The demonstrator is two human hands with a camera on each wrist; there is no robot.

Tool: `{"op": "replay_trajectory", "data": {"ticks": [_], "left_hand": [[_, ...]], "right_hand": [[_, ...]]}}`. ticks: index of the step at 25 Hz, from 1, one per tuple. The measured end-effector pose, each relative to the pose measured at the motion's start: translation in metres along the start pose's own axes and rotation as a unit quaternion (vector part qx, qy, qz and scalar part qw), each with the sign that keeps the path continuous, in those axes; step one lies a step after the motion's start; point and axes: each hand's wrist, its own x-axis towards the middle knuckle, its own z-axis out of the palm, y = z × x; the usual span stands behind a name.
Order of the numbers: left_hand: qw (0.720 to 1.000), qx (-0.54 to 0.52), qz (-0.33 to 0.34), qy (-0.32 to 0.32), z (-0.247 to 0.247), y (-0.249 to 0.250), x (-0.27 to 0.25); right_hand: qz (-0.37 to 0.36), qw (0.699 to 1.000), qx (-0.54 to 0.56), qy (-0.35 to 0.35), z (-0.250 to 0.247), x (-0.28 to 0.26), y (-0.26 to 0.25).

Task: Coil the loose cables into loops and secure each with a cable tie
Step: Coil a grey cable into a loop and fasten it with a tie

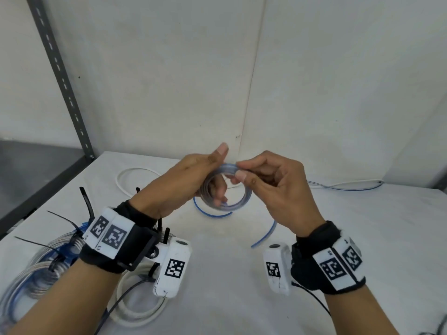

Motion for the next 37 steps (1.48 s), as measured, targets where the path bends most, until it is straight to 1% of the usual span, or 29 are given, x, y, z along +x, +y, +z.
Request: {"op": "replay_trajectory", "data": {"ticks": [1,2,4,6,8,10,12,14,16,18,20,22,24,26,27,29,30,31,34,37], "left_hand": [[1.0,0.021,-0.012,-0.009,0.003,0.0,0.0],[0.999,0.037,-0.022,-0.008,0.006,0.0,0.0],[0.998,0.062,-0.029,-0.004,0.009,0.001,-0.001],[0.998,0.063,-0.021,0.0,0.011,0.002,-0.001],[0.999,0.026,-0.015,0.028,0.01,0.002,0.0],[0.997,-0.029,-0.005,0.069,0.006,0.004,0.003],[0.991,-0.084,0.005,0.103,0.0,0.008,0.005],[0.986,-0.122,0.015,0.117,-0.002,0.011,0.005],[0.979,-0.163,0.023,0.124,-0.002,0.011,0.004],[0.97,-0.199,0.03,0.133,0.003,0.008,0.007],[0.963,-0.222,0.039,0.145,0.007,0.005,0.009],[0.964,-0.225,0.044,0.138,0.008,0.003,0.009],[0.973,-0.203,0.028,0.105,0.006,0.002,0.01],[0.985,-0.159,0.009,0.067,0.001,0.002,0.01],[0.992,-0.118,0.011,0.048,-0.001,0.001,0.009],[0.998,0.016,0.058,0.028,-0.006,-0.003,0.004],[0.992,0.083,0.09,0.021,-0.008,-0.003,0.001],[0.987,0.122,0.106,0.016,-0.009,-0.004,-0.001],[0.983,0.141,0.114,0.021,-0.013,-0.004,-0.002],[0.97,0.18,0.148,0.067,-0.009,-0.004,-0.001]], "right_hand": [[0.004,0.999,-0.032,-0.03,-0.002,-0.001,0.001],[0.006,0.997,-0.057,-0.044,-0.003,-0.002,0.002],[0.008,0.996,-0.072,-0.044,-0.001,-0.002,0.004],[-0.003,0.997,-0.07,-0.03,0.002,-0.001,0.004],[-0.026,0.996,-0.081,-0.007,0.007,-0.001,0.005],[-0.035,0.996,-0.072,0.027,0.008,-0.001,0.006],[-0.024,0.997,-0.03,0.069,0.008,0.001,0.006],[-0.006,0.995,0.012,0.096,0.009,0.002,0.006],[0.023,0.994,0.049,0.1,0.015,0.002,0.006],[0.047,0.991,0.087,0.086,0.022,0.0,0.006],[0.043,0.99,0.093,0.095,0.025,-0.002,0.006],[0.031,0.991,0.077,0.109,0.023,-0.001,0.005],[0.02,0.993,0.055,0.103,0.015,0.001,0.003],[0.008,0.997,0.014,0.071,0.003,0.002,0.002],[0.005,0.999,-0.01,0.048,-0.002,0.002,0.002],[0.014,0.999,-0.047,0.007,-0.008,0.001,0.0],[0.022,0.998,-0.057,-0.006,-0.011,0.001,-0.001],[0.029,0.997,-0.065,-0.016,-0.013,0.001,-0.001],[0.032,0.996,-0.077,-0.022,-0.015,0.001,0.0],[0.028,0.998,-0.062,0.007,-0.01,0.002,0.001]]}}
